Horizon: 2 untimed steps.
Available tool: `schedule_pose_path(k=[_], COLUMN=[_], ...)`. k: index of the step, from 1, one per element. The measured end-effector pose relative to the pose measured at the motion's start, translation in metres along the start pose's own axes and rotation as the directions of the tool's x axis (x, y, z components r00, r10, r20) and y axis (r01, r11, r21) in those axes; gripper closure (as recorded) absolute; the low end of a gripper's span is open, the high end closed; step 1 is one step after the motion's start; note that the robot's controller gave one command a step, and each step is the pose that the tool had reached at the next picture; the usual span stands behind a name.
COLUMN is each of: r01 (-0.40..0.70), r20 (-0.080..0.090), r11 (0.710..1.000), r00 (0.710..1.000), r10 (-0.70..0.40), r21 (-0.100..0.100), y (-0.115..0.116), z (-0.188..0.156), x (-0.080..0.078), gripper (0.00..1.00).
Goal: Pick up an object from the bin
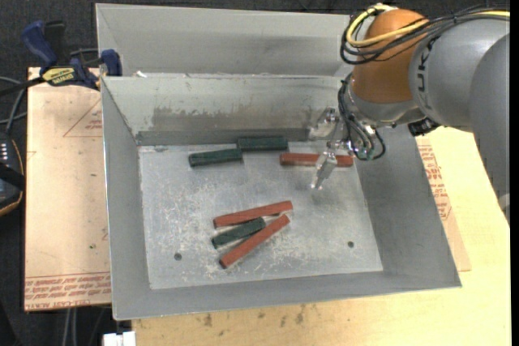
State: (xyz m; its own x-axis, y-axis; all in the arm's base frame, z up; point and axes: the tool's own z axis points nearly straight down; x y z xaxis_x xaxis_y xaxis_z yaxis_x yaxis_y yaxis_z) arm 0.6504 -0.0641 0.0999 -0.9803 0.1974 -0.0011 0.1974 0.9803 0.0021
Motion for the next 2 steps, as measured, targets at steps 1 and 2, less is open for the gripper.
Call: schedule_pose_path(k=[1, 2], r01=[0.044, -0.15], r20=[0.006, 0.017], r11=[0.999, 0.989], r00=[0.999, 0.989], r10=[-0.044, 0.15], r21=[0.0, -0.002], y=[-0.016, -0.008], z=[0.026, 0.022], x=[-0.007, 0.004], gripper=[0.0, 1.0])
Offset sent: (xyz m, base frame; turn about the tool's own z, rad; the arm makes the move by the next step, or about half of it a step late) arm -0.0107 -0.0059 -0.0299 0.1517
